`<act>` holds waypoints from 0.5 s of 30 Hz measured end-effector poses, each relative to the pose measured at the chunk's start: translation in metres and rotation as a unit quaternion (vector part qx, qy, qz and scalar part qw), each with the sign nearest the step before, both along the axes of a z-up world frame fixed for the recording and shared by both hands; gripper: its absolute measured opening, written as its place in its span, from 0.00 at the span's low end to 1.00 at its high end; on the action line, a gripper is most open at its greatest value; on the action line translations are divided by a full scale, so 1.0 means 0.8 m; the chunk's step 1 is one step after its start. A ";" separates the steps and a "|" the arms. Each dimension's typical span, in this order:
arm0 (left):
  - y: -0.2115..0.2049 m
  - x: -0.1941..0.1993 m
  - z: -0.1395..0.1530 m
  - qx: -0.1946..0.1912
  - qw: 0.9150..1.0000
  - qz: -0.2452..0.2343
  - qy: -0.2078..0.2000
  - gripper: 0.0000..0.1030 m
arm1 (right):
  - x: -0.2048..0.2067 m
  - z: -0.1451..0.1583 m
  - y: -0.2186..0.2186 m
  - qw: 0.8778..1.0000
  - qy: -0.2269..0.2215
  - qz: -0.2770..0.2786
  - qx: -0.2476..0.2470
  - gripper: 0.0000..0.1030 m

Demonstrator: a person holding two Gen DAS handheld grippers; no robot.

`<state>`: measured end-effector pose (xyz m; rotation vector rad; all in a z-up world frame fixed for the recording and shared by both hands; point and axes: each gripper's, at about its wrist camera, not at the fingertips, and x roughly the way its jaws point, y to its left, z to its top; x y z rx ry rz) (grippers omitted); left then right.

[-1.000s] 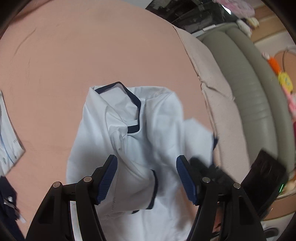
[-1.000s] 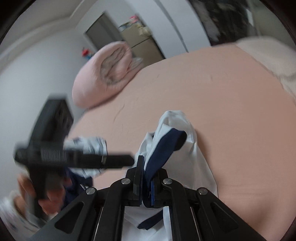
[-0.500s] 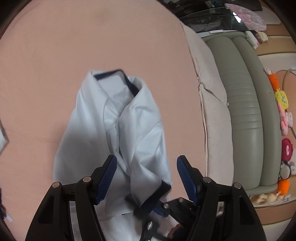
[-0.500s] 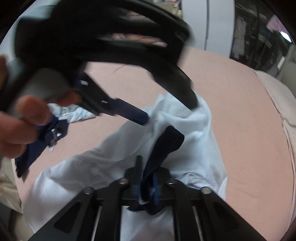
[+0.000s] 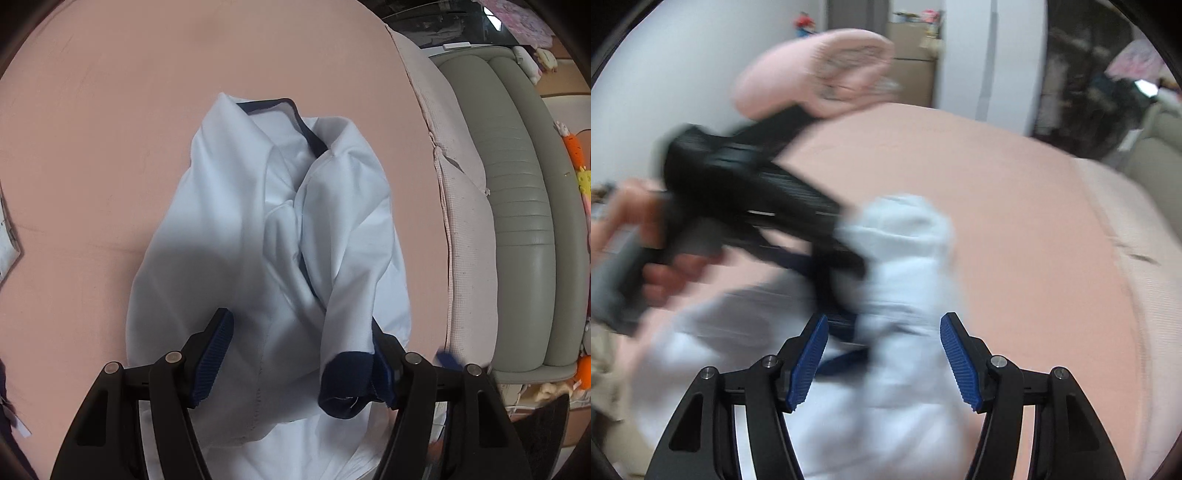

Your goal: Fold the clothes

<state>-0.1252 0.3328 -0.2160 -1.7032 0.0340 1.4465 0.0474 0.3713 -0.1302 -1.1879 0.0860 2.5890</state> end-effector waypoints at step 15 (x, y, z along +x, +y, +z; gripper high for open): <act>-0.015 -0.010 0.047 0.093 0.996 0.004 -0.011 0.49 | -0.050 -0.053 0.015 0.995 -0.069 -0.002 0.068 0.61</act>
